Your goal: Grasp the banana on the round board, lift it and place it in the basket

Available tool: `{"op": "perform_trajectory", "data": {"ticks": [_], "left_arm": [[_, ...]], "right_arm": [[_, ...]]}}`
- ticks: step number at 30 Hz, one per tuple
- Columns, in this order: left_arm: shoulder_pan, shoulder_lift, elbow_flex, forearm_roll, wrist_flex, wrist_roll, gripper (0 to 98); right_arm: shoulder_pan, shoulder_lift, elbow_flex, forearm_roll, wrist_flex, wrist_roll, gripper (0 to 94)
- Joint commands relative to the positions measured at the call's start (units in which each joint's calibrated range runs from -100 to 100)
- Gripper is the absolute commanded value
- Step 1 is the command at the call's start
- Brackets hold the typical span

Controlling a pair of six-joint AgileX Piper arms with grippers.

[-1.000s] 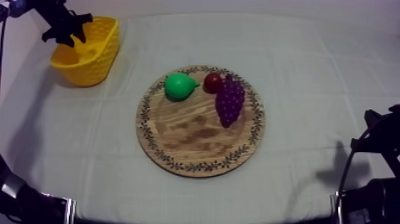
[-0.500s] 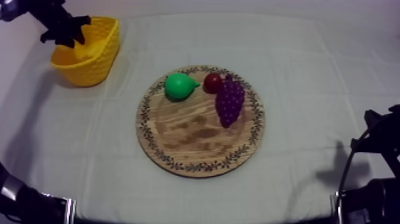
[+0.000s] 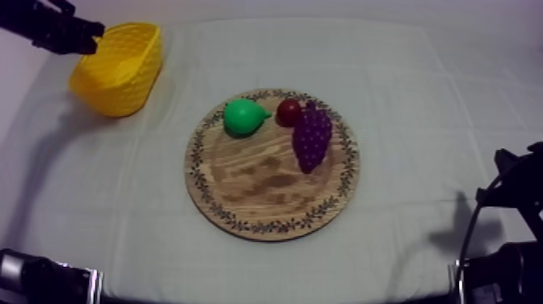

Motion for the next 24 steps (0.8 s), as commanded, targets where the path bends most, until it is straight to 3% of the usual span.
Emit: {"op": "perform_trajectory", "data": {"ticks": [1,11,16,24], "left_arm": [[0.77,-13.79,10.74,-0.5,-5.07,0.52,1.4],[0.99,-44.06,31.61,-1.3,-12.51,3.04,0.5],[-0.32,-58.58,41.01,-2.28,-13.17,2.23,0.2],[-2.77,-78.93,55.38,-3.39,-13.56,3.66,0.2]], "right_arm": [[-0.01,-0.02,0.02,0.01,0.04,0.0,0.3],[-0.01,-0.02,0.02,0.01,0.04,0.0,0.3],[-0.01,-0.02,0.02,0.01,0.04,0.0,0.3],[-0.01,-0.02,0.02,0.01,0.04,0.0,0.3]]}}
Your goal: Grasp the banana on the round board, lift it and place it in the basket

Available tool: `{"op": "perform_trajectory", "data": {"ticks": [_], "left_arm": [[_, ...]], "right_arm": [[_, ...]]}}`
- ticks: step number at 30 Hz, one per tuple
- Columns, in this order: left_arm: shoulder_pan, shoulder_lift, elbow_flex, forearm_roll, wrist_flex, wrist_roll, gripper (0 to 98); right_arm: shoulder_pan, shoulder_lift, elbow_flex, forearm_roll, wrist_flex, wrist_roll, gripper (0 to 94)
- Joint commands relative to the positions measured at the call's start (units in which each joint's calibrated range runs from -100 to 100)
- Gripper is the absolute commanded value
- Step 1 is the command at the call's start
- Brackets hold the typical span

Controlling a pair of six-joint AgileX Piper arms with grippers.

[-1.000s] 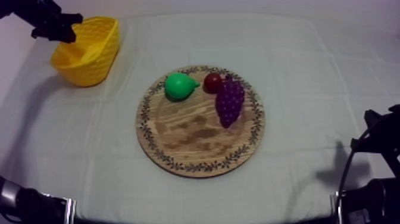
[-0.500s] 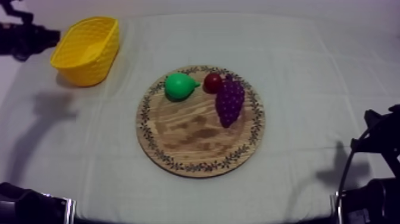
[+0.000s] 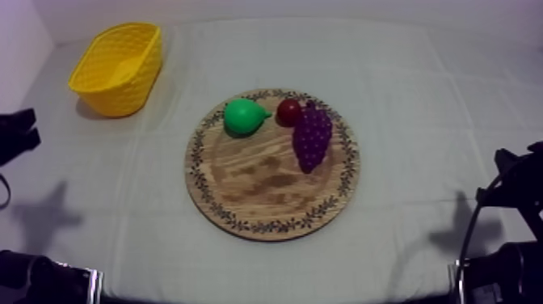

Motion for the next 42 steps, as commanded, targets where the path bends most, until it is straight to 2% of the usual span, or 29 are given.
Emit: {"op": "perform_trajectory", "data": {"ticks": [1,9,20,26,30,33,37,42], "left_arm": [[0.27,-12.1,6.47,-0.64,-0.51,0.56,0.2],[1.53,-21.79,16.5,-2.59,-3.08,1.33,0.2],[4.99,-27.06,24.47,-6.94,-4.71,5.82,0.2],[5.55,-27.28,25.51,-7.21,-5.03,6.67,0.2],[5.61,-27.3,27.68,-7.16,-12.49,9.44,0.2],[5.62,-27.3,28.27,-7.15,-14.89,12.07,0.2],[5.63,-27.31,28.51,-7.15,-15.85,13.88,0.2],[5.63,-27.31,28.57,-7.15,-16.1,14.22,0.2]], "right_arm": [[-0.01,-0.02,0.02,0.01,0.04,0.0,0.3],[-0.01,-0.02,0.02,0.01,0.04,0.0,0.3],[-0.01,-0.02,0.02,0.01,0.04,0.0,0.3],[-0.01,-0.02,0.02,0.01,0.04,0.0,0.3],[-0.01,-0.02,0.02,0.01,0.04,0.0,0.3],[-0.01,-0.02,0.02,0.01,0.04,0.0,0.3],[-0.01,-0.02,0.02,0.01,0.04,0.0,0.3],[-0.01,-0.02,0.02,0.01,0.04,0.0,0.3]]}}
